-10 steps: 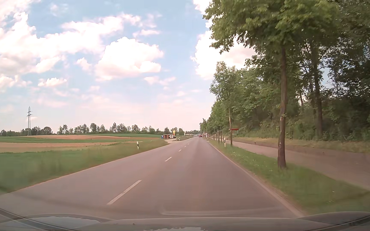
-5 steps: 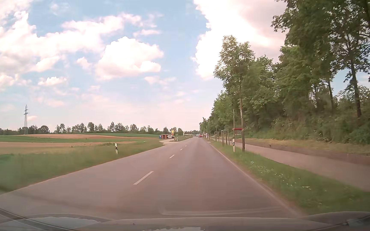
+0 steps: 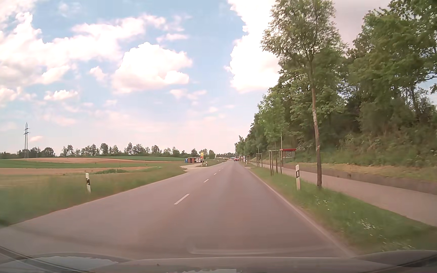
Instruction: Follow the waypoints while adhering to traffic rules and regulations
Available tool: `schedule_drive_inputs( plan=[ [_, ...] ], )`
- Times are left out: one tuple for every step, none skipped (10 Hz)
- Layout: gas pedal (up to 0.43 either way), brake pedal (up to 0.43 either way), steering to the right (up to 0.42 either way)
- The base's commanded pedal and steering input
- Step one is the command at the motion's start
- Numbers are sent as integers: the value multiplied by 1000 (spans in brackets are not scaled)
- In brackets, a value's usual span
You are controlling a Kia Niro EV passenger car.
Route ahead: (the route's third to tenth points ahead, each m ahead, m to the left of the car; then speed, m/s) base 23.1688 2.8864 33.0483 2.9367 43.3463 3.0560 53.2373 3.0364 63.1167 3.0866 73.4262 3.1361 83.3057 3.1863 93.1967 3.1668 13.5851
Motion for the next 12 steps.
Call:
schedule_drive_inputs(
  plan=[
    [67,18,0],
    [67,18,0],
    [67,18,0],
    [67,18,0],
    [67,18,0],
    [67,18,0],
    [67,18,0],
    [67,18,0],
    [67,18,0],
    [67,18,0],
    [67,18,0],
    [67,18,0]
  ],
)
